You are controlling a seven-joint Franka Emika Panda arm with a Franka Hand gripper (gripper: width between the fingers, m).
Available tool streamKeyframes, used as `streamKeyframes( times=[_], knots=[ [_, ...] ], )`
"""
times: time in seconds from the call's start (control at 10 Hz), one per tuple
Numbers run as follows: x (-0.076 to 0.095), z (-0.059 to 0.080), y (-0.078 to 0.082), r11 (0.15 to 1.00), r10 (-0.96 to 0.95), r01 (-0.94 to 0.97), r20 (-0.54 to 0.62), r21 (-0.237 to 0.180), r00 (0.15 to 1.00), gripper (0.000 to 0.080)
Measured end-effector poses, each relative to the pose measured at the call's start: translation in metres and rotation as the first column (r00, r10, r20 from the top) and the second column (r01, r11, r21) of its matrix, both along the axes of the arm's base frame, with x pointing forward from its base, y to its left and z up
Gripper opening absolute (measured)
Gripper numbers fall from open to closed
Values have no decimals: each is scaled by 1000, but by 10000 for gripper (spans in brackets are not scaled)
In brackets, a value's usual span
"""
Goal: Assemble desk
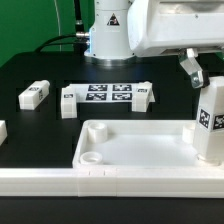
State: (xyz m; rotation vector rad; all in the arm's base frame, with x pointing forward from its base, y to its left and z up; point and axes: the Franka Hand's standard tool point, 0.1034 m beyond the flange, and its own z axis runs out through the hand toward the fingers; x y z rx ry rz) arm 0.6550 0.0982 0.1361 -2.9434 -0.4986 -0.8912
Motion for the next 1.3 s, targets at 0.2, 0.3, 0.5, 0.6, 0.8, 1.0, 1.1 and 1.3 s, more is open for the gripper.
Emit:
streamKeyframes(
  times=[0.2,0.3,0.5,0.6,0.8,1.0,1.1,1.3],
  knots=[
    [0,-1,0,1000,0,0,-2,0,1000,291],
    [0,-1,0,1000,0,0,-2,0,1000,498],
    [-1,-2,0,1000,0,0,-3,0,1000,599],
    [-1,-2,0,1000,0,0,-4,0,1000,639],
    [0,-1,-1,1000,-1,1,-4,0,1000,647],
    [1,11,0,1000,2,-2,-2,-1,1000,649],
    [1,23,0,1000,6,-6,-16,-2,1000,649],
    [0,33,1,1000,9,-9,-37,-4,999,649]
  ],
)
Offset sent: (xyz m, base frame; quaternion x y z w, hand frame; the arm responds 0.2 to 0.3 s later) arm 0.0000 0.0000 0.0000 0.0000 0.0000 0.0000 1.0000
